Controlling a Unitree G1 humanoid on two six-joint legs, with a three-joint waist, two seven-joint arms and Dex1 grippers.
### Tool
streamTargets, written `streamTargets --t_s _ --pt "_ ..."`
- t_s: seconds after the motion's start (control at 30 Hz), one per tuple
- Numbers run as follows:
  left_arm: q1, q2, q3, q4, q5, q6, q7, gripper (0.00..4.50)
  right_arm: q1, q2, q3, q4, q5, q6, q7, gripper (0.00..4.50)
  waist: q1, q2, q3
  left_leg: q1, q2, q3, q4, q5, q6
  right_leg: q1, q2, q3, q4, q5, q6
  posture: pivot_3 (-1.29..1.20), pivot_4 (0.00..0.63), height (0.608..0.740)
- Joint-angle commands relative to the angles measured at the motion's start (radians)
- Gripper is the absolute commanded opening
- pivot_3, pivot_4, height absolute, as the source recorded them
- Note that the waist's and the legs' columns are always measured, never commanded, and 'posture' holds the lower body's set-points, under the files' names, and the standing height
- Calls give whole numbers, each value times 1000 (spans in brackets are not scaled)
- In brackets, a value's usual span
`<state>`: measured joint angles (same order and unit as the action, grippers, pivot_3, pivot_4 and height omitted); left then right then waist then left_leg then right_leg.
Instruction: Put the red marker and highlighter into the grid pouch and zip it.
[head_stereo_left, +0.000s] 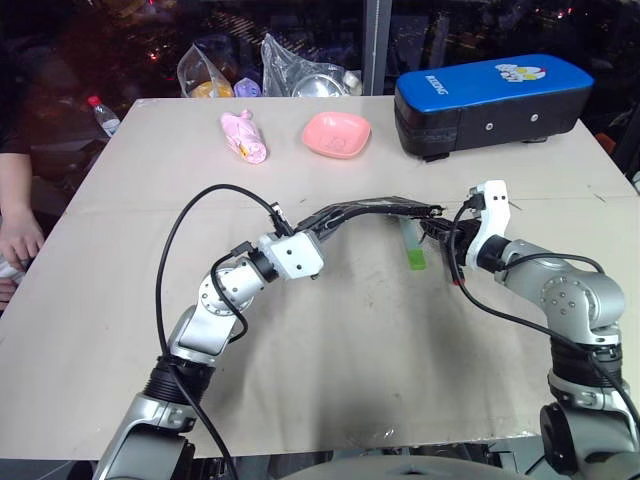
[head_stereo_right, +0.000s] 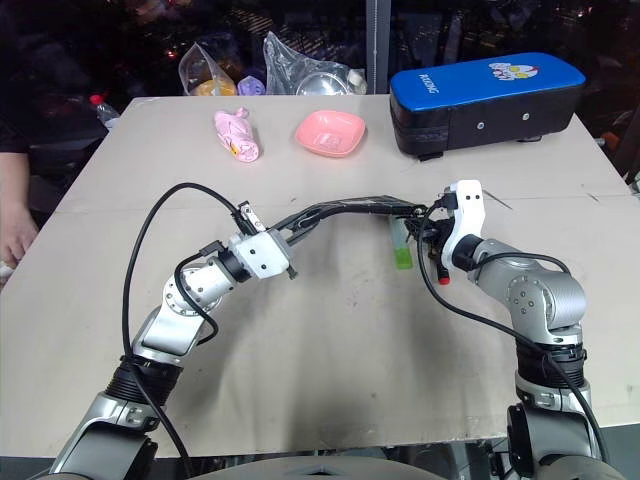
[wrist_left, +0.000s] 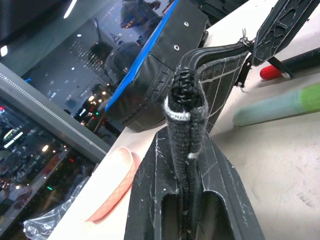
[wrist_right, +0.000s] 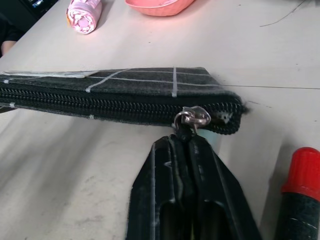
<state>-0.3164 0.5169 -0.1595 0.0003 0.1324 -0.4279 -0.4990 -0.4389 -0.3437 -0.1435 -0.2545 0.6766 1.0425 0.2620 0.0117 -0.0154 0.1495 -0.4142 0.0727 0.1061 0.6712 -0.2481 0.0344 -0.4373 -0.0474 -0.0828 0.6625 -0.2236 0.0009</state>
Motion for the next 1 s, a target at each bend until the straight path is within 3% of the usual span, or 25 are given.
streamTargets --t_s 0.03,0.2,0.43,0.63,1.0 --pt "-3 0 24 -49 -14 -9 2 0 -11 -30 8 -54 -5 -15 28 44 0 0 0 0 0 0 0 0 0 0 0 0 0 0 0 0 150 740" --pt "4 22 17 -50 2 -28 -14 0 -12 -248 172 -116 -138 -113 187 44 1 1 1 0 0 0 -1 0 0 -1 -1 0 -1 0 1 0 150 740" --pt "33 77 -25 -56 -6 -74 -108 0 -15 -336 234 -125 -180 -163 316 44 -1 1 1 0 0 0 -1 0 0 -1 1 0 -1 -1 1 0 150 740" --pt "41 93 -31 -59 -24 -67 -157 0 -11 -380 270 -105 -242 -228 384 44 2 0 1 0 0 0 -1 0 0 -1 0 0 -1 -1 2 0 150 740" --pt "63 87 -39 -69 -44 -57 -207 0 -13 -368 309 -200 -219 -250 514 44 1 0 1 0 1 0 -1 0 0 -1 0 0 -1 -2 3 0 150 740"
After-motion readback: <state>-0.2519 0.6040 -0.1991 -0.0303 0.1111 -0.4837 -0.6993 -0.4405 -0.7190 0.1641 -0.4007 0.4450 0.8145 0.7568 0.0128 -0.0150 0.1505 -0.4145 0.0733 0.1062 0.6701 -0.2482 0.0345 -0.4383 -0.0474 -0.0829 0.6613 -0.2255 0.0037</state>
